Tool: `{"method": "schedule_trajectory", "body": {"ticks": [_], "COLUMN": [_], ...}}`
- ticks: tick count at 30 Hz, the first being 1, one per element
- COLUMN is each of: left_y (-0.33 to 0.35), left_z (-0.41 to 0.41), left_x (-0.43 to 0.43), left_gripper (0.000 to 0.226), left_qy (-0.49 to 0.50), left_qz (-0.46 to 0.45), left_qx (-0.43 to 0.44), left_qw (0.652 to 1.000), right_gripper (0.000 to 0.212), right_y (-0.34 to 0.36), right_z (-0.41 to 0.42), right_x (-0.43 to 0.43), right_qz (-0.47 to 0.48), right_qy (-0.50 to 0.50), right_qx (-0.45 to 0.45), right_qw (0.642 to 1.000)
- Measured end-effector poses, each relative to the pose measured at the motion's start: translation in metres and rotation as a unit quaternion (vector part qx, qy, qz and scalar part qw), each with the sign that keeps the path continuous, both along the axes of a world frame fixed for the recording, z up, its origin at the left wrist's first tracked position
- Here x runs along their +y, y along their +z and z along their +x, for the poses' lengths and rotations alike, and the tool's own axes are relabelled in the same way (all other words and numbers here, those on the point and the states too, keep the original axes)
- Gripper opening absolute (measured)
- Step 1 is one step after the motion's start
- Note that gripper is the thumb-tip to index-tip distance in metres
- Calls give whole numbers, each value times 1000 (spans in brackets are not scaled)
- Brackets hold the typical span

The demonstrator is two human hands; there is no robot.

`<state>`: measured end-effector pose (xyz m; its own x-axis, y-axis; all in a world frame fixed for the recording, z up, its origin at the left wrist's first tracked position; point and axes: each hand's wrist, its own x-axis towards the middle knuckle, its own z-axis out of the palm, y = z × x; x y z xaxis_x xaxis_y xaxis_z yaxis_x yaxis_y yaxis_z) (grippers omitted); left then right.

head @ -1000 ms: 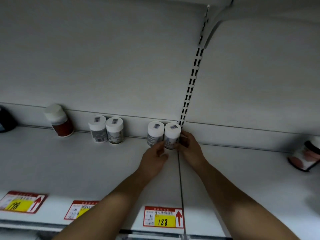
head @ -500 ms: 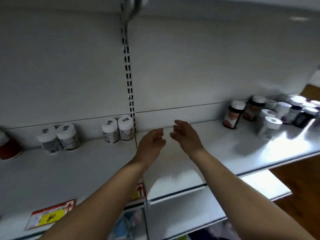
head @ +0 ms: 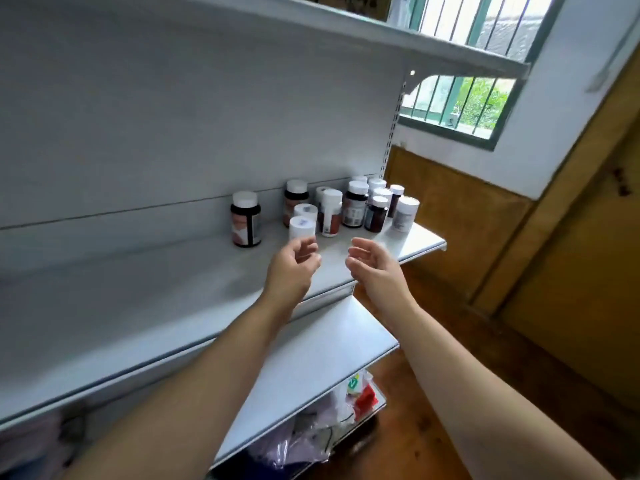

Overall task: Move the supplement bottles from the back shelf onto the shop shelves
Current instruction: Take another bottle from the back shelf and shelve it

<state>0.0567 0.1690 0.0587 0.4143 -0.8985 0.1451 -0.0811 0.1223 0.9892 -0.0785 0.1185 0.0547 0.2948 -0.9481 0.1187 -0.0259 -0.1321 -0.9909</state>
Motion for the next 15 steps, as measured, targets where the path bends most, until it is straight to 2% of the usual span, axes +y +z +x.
{"method": "schedule_trajectory", "body": {"ticks": [5, 15], "left_y": [-2, -31], "left_z": [-55, -109], "left_x": [-64, -223], "left_gripper": [34, 35], "left_qy": [-20, -56], "left_qz": [14, 63], "left_qx": [-21, -47], "left_qw": [999, 995], "right_gripper": [34, 42], "right_y": [-5, -33], "right_z": [-65, -111], "right_x": [-62, -214], "right_qz": [12, 21], "right_qy": [-31, -48], "right_qx": [14, 51], "right_qw": [999, 997]}}
